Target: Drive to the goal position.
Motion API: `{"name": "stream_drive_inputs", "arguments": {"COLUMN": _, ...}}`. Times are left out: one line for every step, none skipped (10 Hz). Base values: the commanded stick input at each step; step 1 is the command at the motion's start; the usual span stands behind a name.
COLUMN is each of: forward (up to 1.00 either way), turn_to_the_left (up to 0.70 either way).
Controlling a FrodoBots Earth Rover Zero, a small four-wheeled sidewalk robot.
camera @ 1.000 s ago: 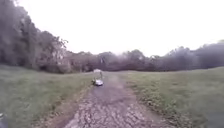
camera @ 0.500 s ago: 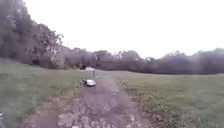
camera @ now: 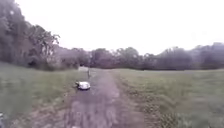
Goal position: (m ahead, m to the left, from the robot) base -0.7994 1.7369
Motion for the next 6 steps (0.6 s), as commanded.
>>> {"name": "stream_drive_inputs", "arguments": {"forward": 1.0, "turn_to_the_left": 0.0}}
{"name": "stream_drive_inputs", "arguments": {"forward": 1.0, "turn_to_the_left": 0.0}}
{"name": "stream_drive_inputs", "arguments": {"forward": 1.0, "turn_to_the_left": 0.0}}
{"name": "stream_drive_inputs", "arguments": {"forward": 1.0, "turn_to_the_left": 0.0}}
{"name": "stream_drive_inputs", "arguments": {"forward": 1.0, "turn_to_the_left": 0.0}}
{"name": "stream_drive_inputs", "arguments": {"forward": 1.0, "turn_to_the_left": 0.0}}
